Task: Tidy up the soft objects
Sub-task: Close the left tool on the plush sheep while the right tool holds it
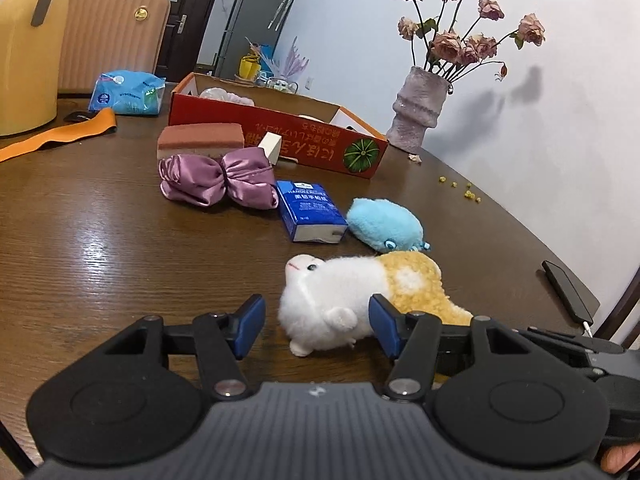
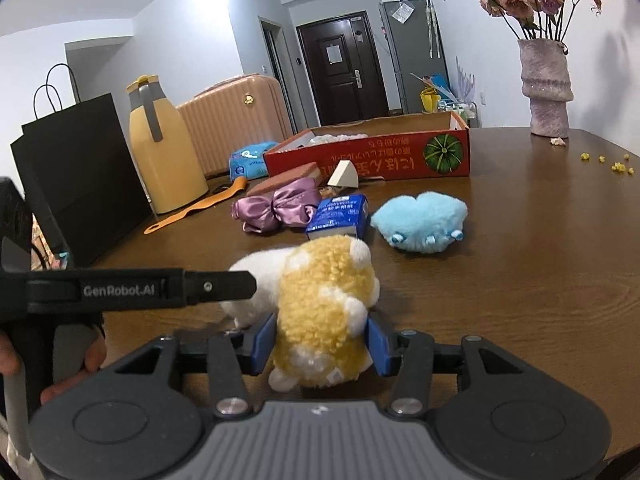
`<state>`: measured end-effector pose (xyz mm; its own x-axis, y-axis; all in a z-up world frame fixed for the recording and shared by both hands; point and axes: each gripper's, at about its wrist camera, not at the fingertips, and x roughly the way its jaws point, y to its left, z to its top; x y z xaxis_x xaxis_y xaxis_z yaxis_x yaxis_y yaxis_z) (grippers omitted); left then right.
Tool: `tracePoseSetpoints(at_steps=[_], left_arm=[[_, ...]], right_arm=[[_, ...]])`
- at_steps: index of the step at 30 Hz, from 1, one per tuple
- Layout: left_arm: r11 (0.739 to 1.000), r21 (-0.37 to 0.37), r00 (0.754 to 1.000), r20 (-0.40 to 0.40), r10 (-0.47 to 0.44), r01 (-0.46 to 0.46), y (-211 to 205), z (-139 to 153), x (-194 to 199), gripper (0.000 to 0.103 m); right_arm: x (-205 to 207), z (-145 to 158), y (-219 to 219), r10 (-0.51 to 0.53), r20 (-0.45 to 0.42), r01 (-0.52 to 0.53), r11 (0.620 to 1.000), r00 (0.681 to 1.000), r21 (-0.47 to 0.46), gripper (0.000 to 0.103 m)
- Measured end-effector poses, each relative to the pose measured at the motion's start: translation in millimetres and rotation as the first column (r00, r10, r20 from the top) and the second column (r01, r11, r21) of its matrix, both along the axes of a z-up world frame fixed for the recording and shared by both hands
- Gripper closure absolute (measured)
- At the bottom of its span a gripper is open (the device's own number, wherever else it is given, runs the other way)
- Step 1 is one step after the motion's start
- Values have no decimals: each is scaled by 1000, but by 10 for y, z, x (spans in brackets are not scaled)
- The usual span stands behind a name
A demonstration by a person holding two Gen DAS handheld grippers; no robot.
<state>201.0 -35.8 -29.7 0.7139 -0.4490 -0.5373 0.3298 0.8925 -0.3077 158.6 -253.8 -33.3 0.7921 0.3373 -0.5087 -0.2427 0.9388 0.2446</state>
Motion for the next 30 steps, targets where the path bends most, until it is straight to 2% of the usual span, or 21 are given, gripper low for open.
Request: tracePoseSetpoints(at_steps=[3, 5, 7, 9, 11, 14, 16, 18, 21, 23, 27, 30], left_arm=[[1000, -10, 1000, -2, -9, 9, -13, -23, 20, 46], [1000, -19, 1000, -2, -23, 23, -20, -24, 20, 55], [999, -12, 999, 1, -46, 46, -50, 3, -24, 55], [996, -7, 996, -4, -85, 85, -110, 26, -97, 58], [992, 17, 993, 3, -122, 122, -224, 40, -193, 57], [994, 67, 995, 60, -86, 82, -309, 52, -230, 57], [994, 109, 997, 74, 4, -12, -258, 45, -115, 57], [989, 115, 994, 68, 88, -95, -146, 38, -3, 57], [980, 87, 984, 49, 174, -178, 51, 83, 84, 56], [979, 61, 980, 55, 193, -197, 155, 146, 21, 52], [985, 25, 985, 49, 167, -168, 275, 203, -160, 44], [991, -35, 992, -22, 128, -128, 338, 113, -221, 44]], right_arm=[[-38, -25, 7, -7, 7, 7, 1000, 1000, -1, 55], [-46, -16, 9, 6, 10, -6, 1000, 1000, -11, 56], [-42, 4, 5, 31, 18, -30, 999, 999, -36, 56], [-17, 26, -49, -3, 26, 4, 998, 1000, -58, 54], [10, 31, -132, -59, 29, 60, 996, 998, -59, 52], [12, 30, -165, -60, 23, 62, 996, 998, -65, 54], [-42, 47, -97, -22, 15, 22, 998, 1000, -59, 55], [-159, 68, 44, 98, 33, -97, 995, 995, -20, 54], [-356, 97, 296, 305, 127, -305, 952, 944, -19, 55], [-375, 114, 376, 338, 138, -338, 941, 931, -31, 55], [-261, 197, 192, 216, 154, -222, 975, 964, 20, 54], [-107, 221, -4, 93, 131, -100, 994, 987, 51, 50]])
